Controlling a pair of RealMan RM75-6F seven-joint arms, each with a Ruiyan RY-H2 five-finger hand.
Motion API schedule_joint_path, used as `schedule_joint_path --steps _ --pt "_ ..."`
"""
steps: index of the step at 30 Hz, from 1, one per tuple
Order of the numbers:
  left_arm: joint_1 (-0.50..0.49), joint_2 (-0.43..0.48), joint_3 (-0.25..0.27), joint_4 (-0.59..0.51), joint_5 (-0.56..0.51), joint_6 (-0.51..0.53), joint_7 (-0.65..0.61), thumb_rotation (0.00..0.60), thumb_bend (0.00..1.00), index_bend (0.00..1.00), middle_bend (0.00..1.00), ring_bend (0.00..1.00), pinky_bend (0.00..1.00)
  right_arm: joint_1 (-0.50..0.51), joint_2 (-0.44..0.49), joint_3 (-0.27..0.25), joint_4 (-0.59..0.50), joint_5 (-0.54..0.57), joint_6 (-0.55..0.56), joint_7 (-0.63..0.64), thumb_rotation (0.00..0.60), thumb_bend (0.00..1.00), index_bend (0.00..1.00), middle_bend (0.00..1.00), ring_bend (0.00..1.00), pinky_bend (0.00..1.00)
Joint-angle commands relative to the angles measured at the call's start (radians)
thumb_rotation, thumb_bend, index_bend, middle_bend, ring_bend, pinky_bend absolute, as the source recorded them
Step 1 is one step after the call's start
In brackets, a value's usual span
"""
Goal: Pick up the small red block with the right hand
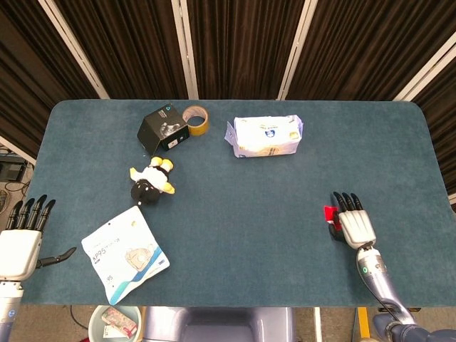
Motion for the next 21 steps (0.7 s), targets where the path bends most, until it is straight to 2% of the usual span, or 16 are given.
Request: schedule_joint_path --steps 1,9,21 --pt "0.0 0.0 0.0 0.001 -0.003 -0.002 -0.001 0.278 0.0 0.0 0.0 0.0 0.0 0.001 -0.004 -0.004 0.001 -0.001 -0.005 0.004 0.6 0.54 0.59 0.04 0.0 0.0" --pt "-0.002 0.002 -0.001 0.001 -0.007 -0.006 -0.002 0.28 0.0 0.0 0.0 0.0 0.0 0.005 -0.014 -0.004 0.003 -0.008 0.009 0.002 0.6 0.55 0.63 0.05 0.0 0.0" --pt "0.0 0.007 -0.003 0.002 -0.015 -0.006 -0.01 0.279 0.0 0.0 0.0 0.0 0.0 0.012 -0.037 0.0 0.037 -0.009 0.01 0.026 0.6 0.62 0.72 0.09 0.0 0.0"
